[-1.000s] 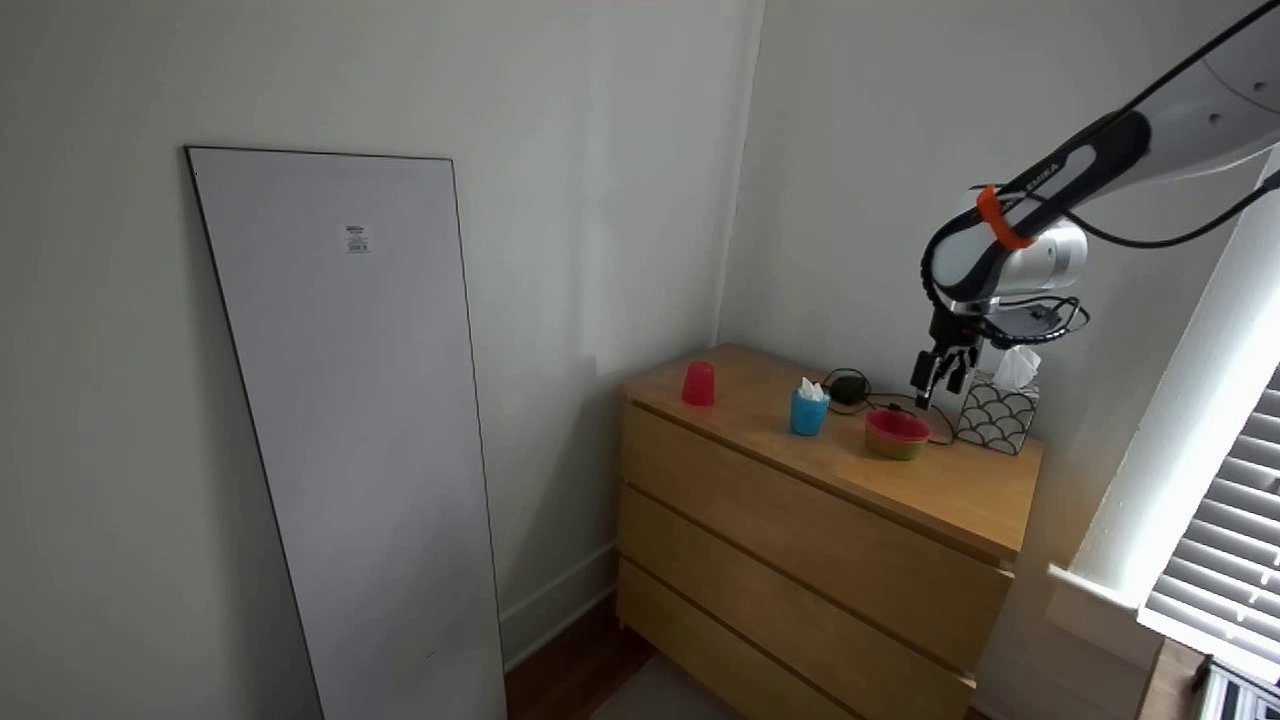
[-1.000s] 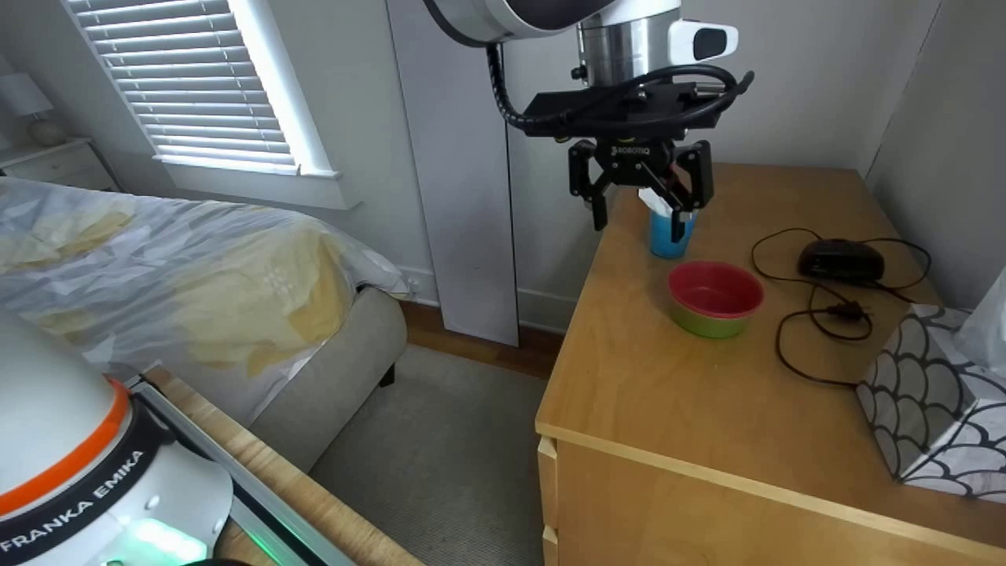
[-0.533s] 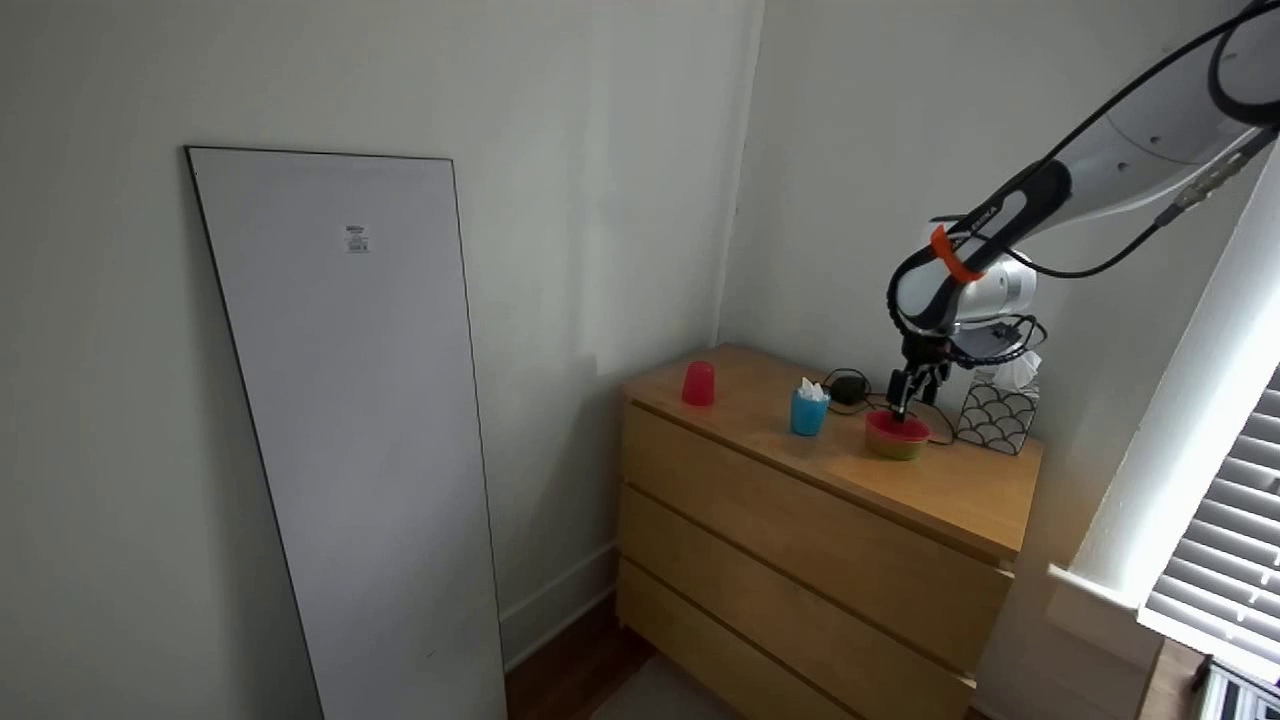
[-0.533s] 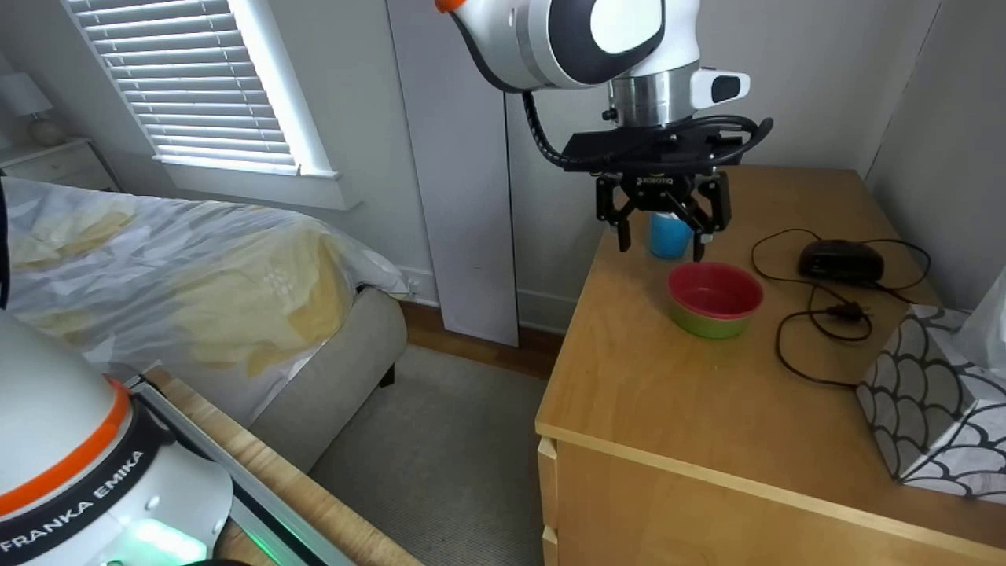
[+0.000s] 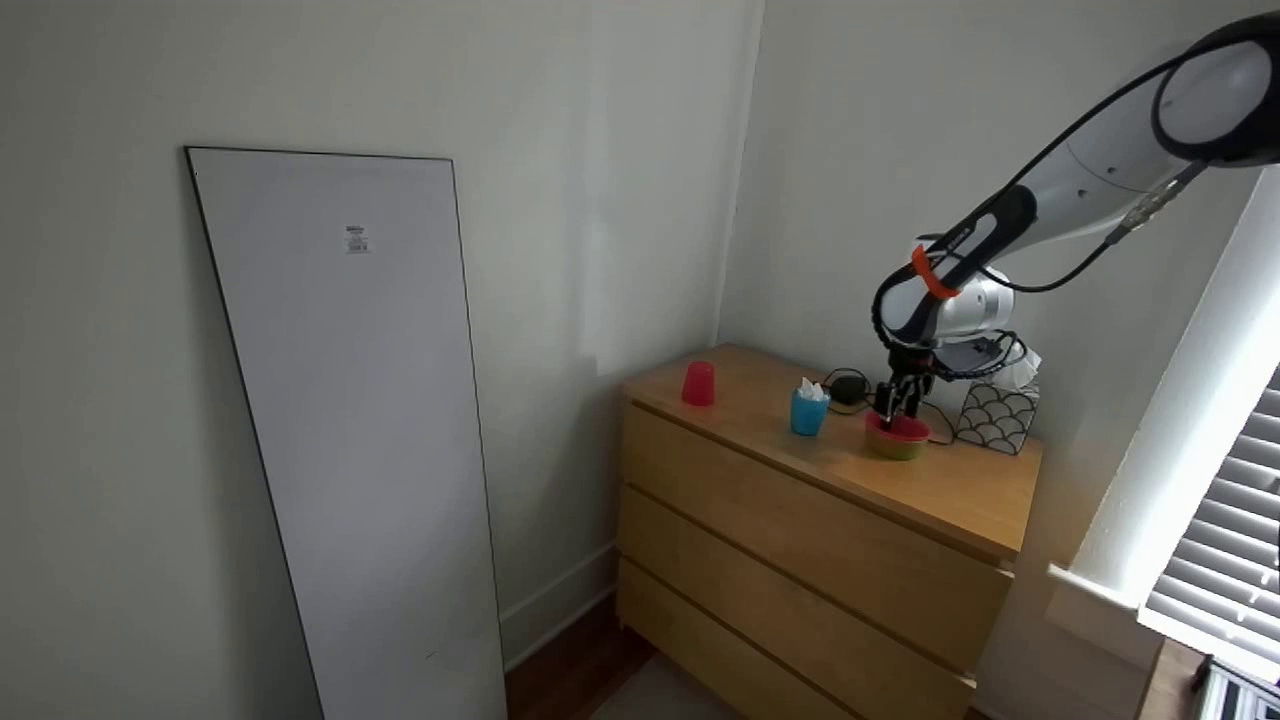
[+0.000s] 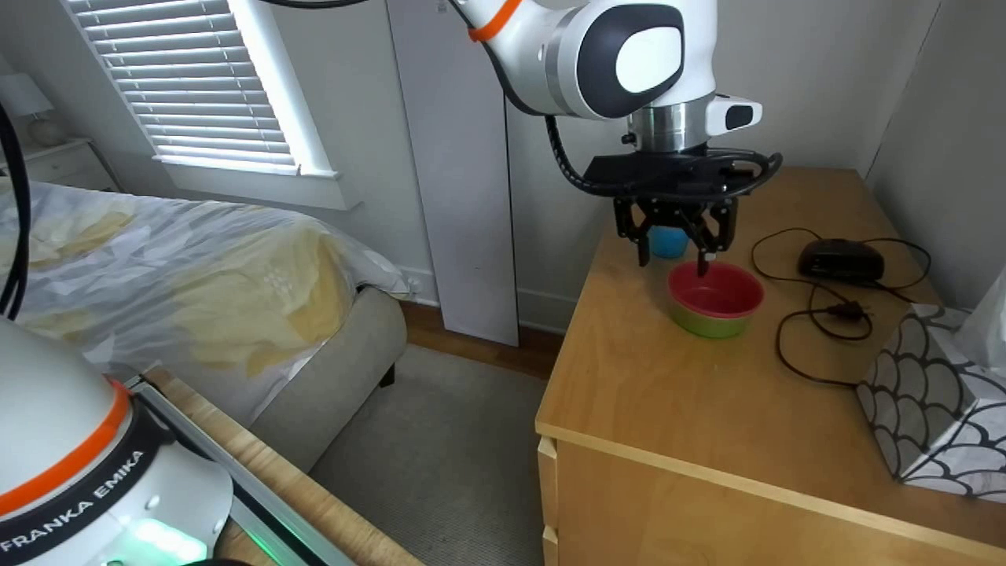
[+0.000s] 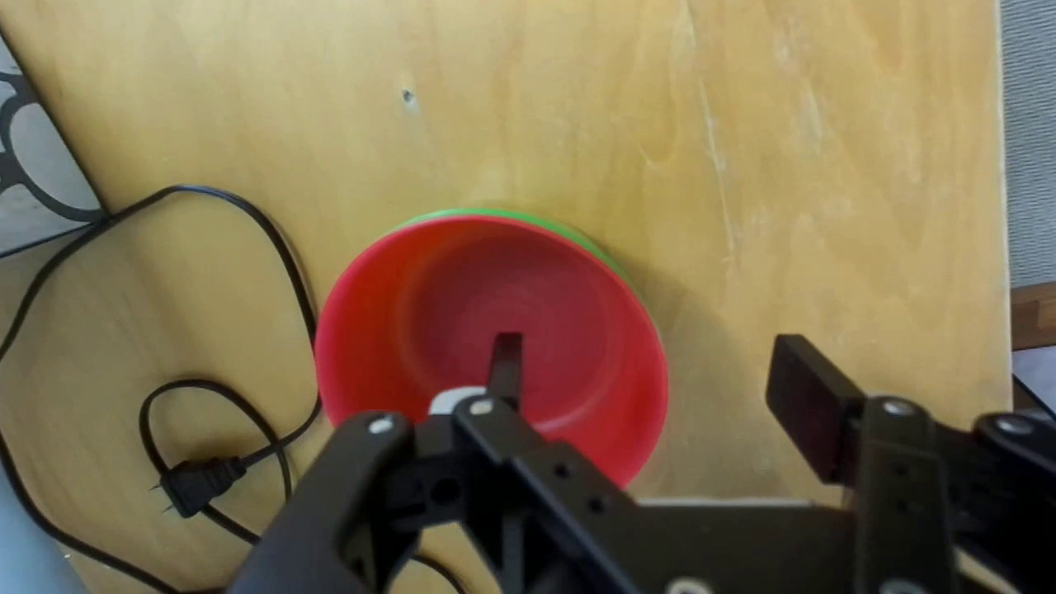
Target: Unstack the two bowls on the counter.
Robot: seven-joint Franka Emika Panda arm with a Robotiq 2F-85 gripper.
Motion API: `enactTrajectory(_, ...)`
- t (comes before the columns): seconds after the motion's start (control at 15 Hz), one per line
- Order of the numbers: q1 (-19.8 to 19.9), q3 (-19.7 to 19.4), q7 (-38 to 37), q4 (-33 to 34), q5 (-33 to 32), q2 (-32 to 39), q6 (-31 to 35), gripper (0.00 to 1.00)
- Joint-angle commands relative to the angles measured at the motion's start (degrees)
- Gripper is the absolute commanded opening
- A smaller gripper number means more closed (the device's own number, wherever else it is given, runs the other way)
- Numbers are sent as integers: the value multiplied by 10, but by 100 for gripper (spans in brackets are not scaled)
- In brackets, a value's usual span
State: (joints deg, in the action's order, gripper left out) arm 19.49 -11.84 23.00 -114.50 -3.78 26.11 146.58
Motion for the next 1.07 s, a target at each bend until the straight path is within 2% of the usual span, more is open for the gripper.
enactTrajectory(0.0,21,19,6,17,13,26,21,55)
enactTrajectory(0.07,22,21,6,19,13,30,23,53)
enactTrajectory(0.13,25,23,6,20,14,31,25,48)
enactTrajectory(0.27,30,29,8,25,18,36,27,52)
enactTrajectory(0.33,32,31,8,26,20,37,28,49)
enactTrajectory(0.4,33,33,10,29,22,40,27,55)
enactTrajectory(0.67,37,37,10,33,22,43,26,48)
enactTrajectory(0.73,38,37,10,34,22,44,26,44)
enactTrajectory(0.93,39,38,10,38,21,47,26,20)
enactTrajectory(1.0,40,39,10,38,21,47,25,16)
